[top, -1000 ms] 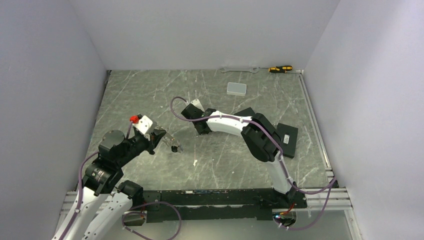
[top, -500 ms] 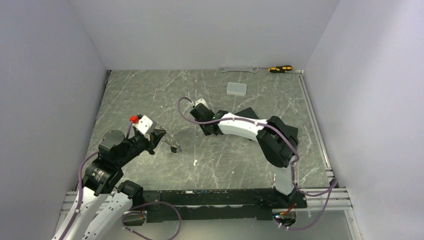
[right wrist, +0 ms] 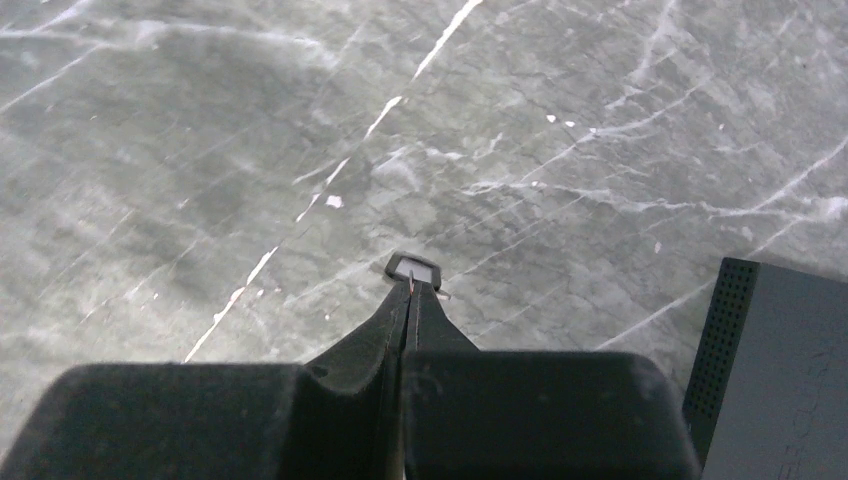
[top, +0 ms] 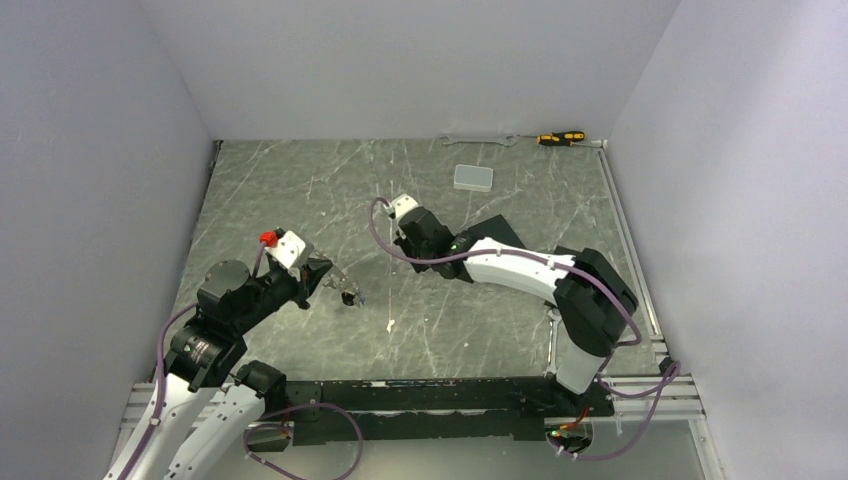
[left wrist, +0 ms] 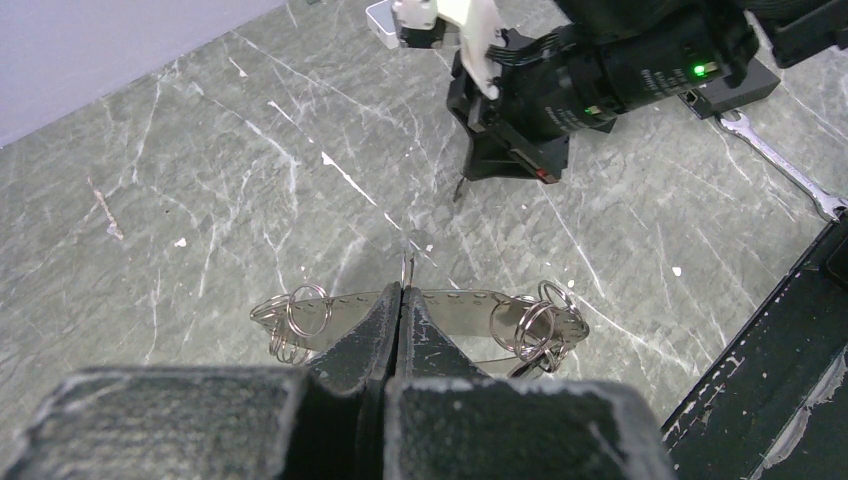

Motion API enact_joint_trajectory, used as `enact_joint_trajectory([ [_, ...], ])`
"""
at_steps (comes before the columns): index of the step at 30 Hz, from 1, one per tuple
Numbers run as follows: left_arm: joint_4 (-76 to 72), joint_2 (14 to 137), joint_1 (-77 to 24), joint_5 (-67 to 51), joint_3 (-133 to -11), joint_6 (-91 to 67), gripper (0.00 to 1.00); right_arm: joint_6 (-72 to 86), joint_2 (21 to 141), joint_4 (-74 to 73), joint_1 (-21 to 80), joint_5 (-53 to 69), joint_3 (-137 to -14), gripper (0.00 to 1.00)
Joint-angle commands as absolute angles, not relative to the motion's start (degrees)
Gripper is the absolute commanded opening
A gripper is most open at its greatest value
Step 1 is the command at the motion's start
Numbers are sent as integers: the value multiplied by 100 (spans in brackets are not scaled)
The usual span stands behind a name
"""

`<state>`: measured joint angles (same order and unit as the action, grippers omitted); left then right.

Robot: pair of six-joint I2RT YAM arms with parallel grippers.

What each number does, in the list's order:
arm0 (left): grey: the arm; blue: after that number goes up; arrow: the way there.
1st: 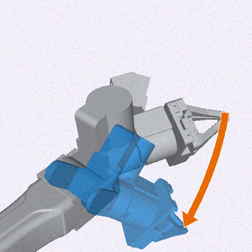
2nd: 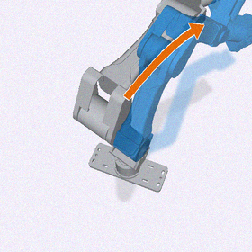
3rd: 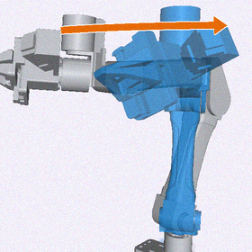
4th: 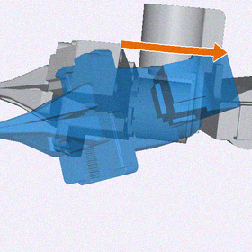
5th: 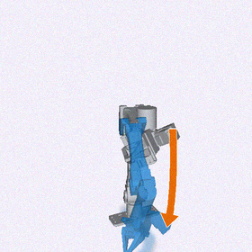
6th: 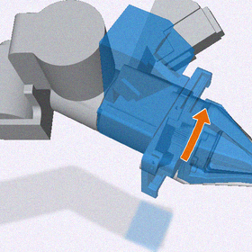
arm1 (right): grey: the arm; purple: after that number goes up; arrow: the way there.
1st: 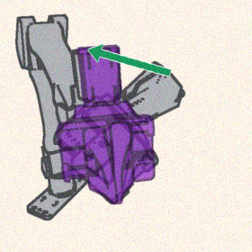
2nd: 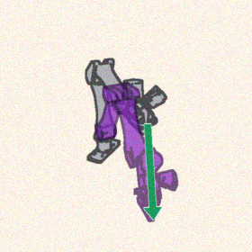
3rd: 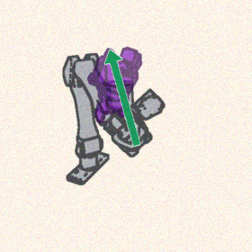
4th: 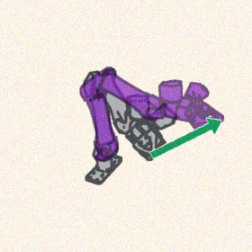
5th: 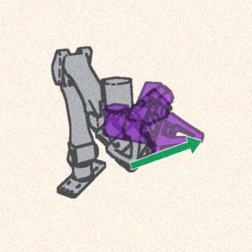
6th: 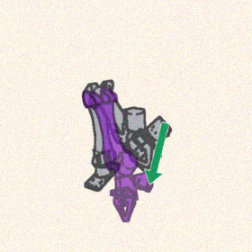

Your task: Put the keys on the keyring

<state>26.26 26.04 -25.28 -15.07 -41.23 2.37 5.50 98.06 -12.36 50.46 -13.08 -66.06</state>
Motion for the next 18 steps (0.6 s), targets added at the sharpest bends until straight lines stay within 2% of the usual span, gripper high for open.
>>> enact_joint_trajectory([
  [1, 2320, 2632, -2531, -1521, -4280, 352, 0, -22, 9090, -280, 5116, -438, -6104, 0],
  [12, 2257, 2637, -2529, -1918, -4256, 395, 0, -707, 7664, 871, 5255, 2178, -4924, 0],
  [18, 2180, 2671, -2531, -2329, -4219, 405, 0, -725, 7296, 1037, 5256, 2741, -4726, 0],
])
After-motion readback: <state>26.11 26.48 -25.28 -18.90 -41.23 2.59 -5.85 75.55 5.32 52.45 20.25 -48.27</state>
